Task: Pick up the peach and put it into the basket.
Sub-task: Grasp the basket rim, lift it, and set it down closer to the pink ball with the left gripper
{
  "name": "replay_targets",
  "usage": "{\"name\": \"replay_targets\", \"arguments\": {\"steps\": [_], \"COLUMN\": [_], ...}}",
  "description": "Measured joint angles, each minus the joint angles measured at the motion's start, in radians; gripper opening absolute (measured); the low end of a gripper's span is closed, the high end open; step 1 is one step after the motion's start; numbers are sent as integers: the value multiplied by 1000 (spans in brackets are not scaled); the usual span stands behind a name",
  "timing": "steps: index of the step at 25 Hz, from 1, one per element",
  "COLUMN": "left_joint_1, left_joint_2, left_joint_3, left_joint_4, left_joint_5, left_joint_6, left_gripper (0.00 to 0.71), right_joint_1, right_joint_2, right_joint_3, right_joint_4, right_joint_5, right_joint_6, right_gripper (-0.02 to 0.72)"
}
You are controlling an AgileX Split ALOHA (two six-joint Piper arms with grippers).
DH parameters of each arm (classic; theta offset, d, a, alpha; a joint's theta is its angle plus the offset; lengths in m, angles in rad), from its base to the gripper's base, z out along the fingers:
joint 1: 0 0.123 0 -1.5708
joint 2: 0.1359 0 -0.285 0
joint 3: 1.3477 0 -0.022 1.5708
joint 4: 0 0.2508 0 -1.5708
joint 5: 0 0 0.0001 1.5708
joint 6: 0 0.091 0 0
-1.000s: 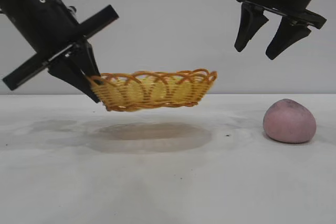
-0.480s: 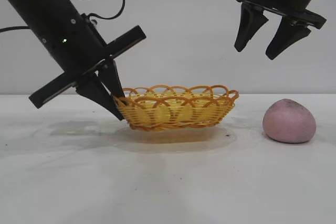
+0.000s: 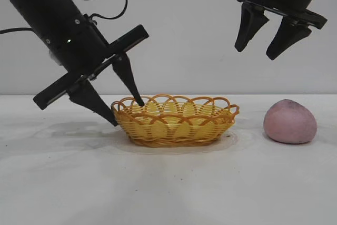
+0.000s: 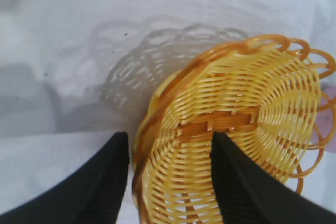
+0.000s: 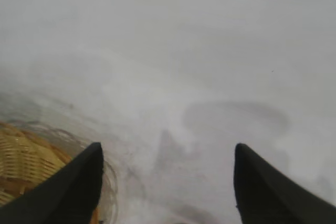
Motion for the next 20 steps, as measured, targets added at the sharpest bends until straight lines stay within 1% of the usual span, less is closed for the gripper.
{"name": "replay_targets", "arguments": {"steps": [1, 2, 3, 4, 7, 10, 13, 17, 20], "left_joint_1": [0, 0, 0, 0, 0, 0, 0, 0, 0], "left_joint_2": [-4, -14, -24, -33, -57, -60, -60, -60, -60], "left_joint_3": [0, 0, 0, 0, -20, -57, -114, -206, -267], "left_joint_4": [14, 38, 62, 89, 174, 290, 458, 704, 875], "left_joint_5": [2, 2, 2, 4, 32, 84, 170, 270, 319], "left_joint_6": [3, 3, 3, 3, 3, -3, -14, -134, -215], "left_gripper": [378, 396, 384, 449, 548, 544, 544, 544, 544], "right_joint_1": [0, 0, 0, 0, 0, 0, 0, 0, 0], "right_joint_2": [0, 0, 0, 0, 0, 0, 0, 0, 0], "right_joint_3": [0, 0, 0, 0, 0, 0, 0, 0, 0], "right_joint_4": [0, 0, 0, 0, 0, 0, 0, 0, 0], "right_joint_5": [0, 0, 0, 0, 0, 0, 0, 0, 2], "right_joint_6": [0, 0, 0, 0, 0, 0, 0, 0, 0], "right_gripper": [438, 438, 438, 438, 438, 438, 438, 438, 438]}}
